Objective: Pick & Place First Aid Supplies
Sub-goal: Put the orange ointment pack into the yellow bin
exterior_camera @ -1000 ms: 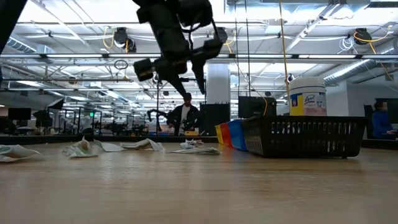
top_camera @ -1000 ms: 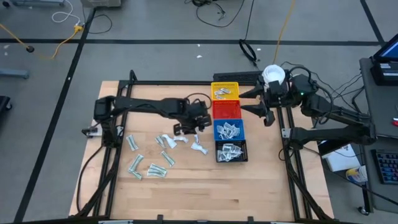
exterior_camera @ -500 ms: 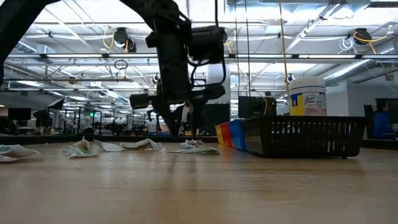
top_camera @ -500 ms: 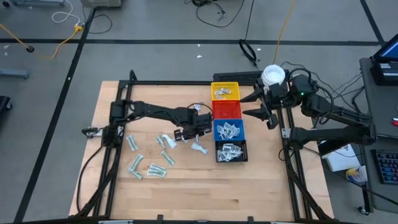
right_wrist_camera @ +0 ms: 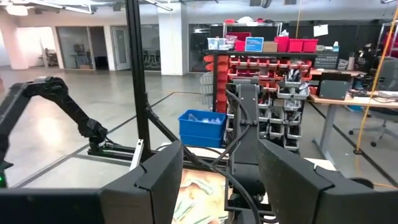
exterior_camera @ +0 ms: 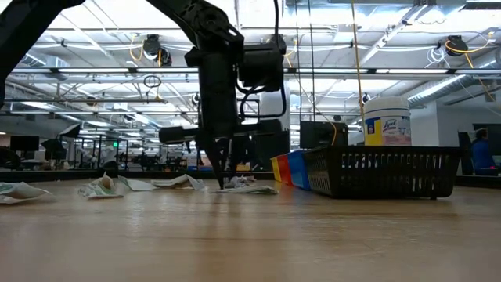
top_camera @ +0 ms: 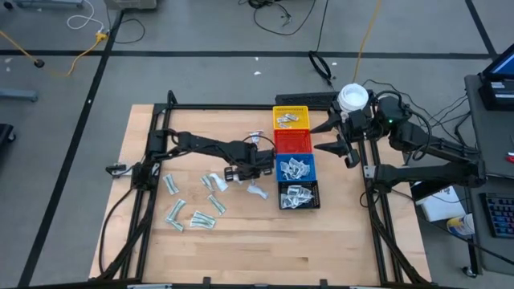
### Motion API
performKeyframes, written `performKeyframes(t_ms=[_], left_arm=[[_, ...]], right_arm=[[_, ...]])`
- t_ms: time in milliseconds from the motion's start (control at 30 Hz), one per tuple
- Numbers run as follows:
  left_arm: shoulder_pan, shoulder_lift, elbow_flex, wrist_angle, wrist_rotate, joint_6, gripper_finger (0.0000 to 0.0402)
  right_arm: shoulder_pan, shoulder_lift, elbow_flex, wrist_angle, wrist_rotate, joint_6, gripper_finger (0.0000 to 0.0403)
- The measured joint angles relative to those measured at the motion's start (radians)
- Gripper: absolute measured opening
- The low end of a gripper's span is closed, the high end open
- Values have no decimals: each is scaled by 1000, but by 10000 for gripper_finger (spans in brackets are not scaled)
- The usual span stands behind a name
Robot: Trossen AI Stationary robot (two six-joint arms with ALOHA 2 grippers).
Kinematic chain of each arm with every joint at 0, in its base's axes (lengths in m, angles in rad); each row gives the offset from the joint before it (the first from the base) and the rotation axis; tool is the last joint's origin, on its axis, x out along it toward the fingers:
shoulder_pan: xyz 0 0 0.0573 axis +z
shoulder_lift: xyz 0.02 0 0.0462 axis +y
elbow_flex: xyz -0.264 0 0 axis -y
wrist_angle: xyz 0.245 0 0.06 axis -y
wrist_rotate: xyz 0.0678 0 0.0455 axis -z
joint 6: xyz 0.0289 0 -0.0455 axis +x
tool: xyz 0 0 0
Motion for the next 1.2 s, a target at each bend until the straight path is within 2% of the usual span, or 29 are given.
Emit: performKeyframes(t_ms=[67, 100, 233, 367, 600, 767, 833, 933, 1067, 1200], left_arm=[[1, 0, -1, -6, 6, 48, 24], [1, 0, -1, -8, 5, 62, 14], [1, -13, -2, -25, 8, 125, 7], [3, -79, -8, -44, -81, 229, 3], [34, -249, -5, -8, -222, 645, 1], [66, -378, -3, 109, -238, 1035, 1], [79, -420, -3, 154, -219, 1176, 1], [107, -483, -4, 223, -129, 1371, 1], [143, -548, -36, 363, 68, 1587, 0], [180, -623, -118, 546, 238, 1694, 0]], right_arm=[[0, 0, 0, 0, 0, -8, 201], [0, 0, 0, 0, 0, -11, 201], [0, 0, 0, 0, 0, -3, 201], [0, 0, 0, 0, 1, -5, 201], [0, 1, 0, -2, 60, 2, 201], [0, 1, 0, -7, 163, 14, 201], [0, 2, 0, -8, 179, 16, 201], [0, 7, 2, -9, 209, 16, 201], [0, 16, 2, -7, 262, 16, 201], [0, 41, 2, -6, 325, 48, 201]])
